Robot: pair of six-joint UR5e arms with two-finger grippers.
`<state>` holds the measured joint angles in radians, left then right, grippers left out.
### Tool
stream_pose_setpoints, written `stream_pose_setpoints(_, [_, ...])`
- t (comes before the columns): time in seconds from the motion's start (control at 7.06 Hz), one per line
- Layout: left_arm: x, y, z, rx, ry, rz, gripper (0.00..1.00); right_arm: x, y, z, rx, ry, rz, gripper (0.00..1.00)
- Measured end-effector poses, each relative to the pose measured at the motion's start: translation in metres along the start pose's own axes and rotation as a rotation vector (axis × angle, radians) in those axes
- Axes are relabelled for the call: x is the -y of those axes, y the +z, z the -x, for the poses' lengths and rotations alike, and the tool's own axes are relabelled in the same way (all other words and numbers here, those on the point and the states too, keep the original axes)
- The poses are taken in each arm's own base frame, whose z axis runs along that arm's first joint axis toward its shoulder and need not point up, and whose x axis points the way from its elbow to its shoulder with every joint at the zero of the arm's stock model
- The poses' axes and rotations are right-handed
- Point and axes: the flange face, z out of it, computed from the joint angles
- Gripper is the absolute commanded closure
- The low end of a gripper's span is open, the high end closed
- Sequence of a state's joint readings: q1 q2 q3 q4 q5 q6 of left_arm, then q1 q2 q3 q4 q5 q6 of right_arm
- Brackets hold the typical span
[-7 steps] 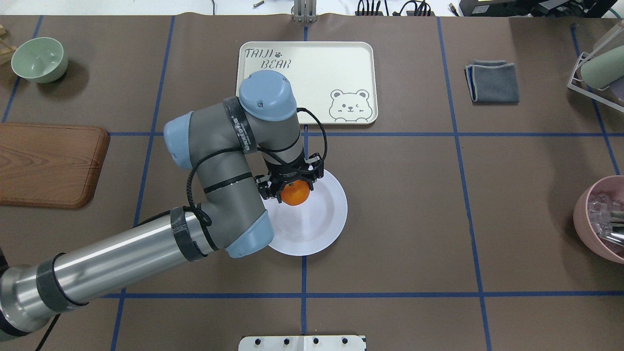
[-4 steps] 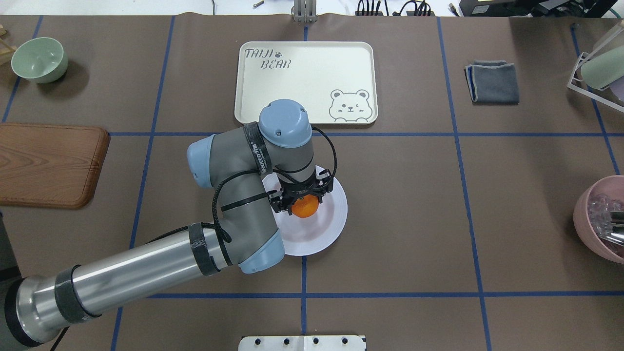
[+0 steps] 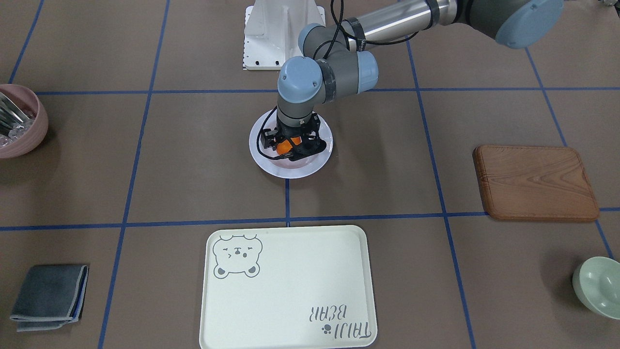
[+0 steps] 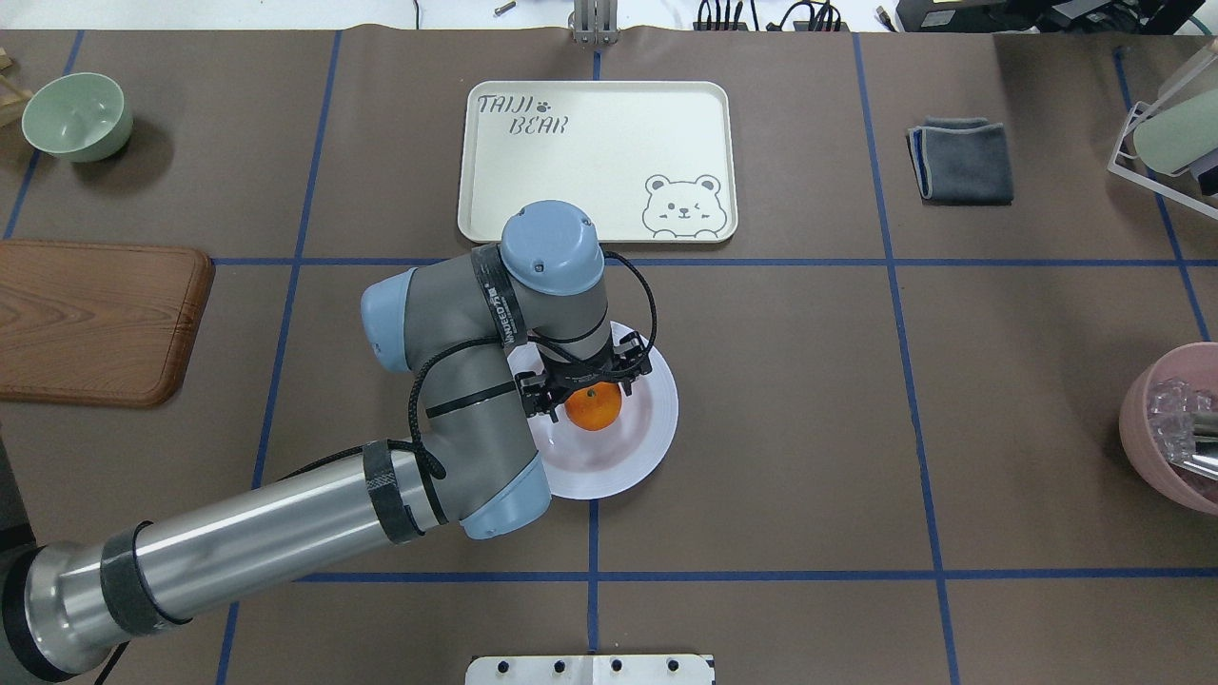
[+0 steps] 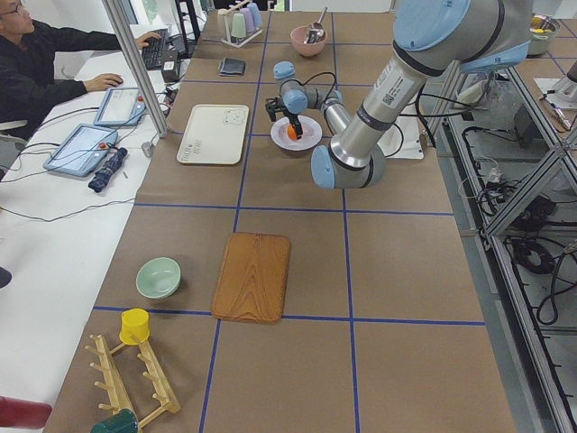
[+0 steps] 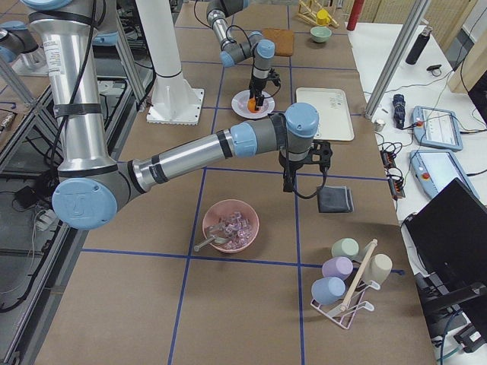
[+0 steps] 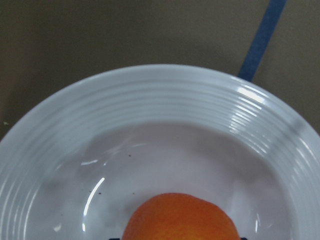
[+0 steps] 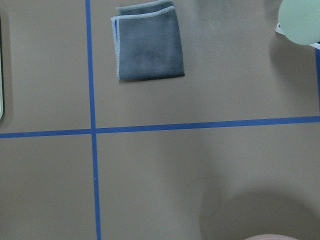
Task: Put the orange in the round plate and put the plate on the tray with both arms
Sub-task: 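Carry the orange with the left gripper and release it onto the white plate, then withdraw the left gripper while the right gripper reaches toward the plate rim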
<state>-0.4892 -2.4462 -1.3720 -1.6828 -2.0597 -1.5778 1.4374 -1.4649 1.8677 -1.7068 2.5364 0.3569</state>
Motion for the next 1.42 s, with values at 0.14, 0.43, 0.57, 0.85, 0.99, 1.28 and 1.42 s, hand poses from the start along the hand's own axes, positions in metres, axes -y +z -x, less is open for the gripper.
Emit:
stream_pose_setpoints(0.14, [0.001, -0.016, 0.005, -0.024, 0.025, -0.009, 0.02, -0.001, 0.007, 0.02, 0.021, 0.0, -0.004, 0.0])
stream_pose_setpoints(0.43, [0.023, -0.083, 0.031, -0.076, 0.091, -0.063, 0.02, -0.01, 0.043, 0.074, 0.093, 0.015, -0.023, 0.0])
stream_pose_setpoints(0.57, [0.052, -0.121, 0.06, -0.089, 0.109, -0.113, 0.02, -0.019, 0.068, 0.1, 0.155, 0.038, -0.033, 0.0])
stream_pose_setpoints(0.85, [0.123, -0.175, 0.127, -0.092, 0.125, -0.223, 0.02, -0.044, 0.125, 0.149, 0.264, 0.087, -0.088, 0.0])
stream_pose_setpoints(0.99, [0.153, -0.194, 0.158, -0.096, 0.117, -0.273, 0.02, -0.06, 0.16, 0.18, 0.322, 0.139, -0.125, 0.0])
stream_pose_setpoints(1.28, [0.192, -0.217, 0.225, -0.089, 0.164, -0.346, 0.02, -0.102, 0.24, 0.235, 0.459, 0.216, -0.152, 0.0])
stream_pose_setpoints(1.42, [0.203, -0.223, 0.245, -0.078, 0.169, -0.362, 0.02, -0.128, 0.276, 0.263, 0.532, 0.245, -0.154, 0.0])
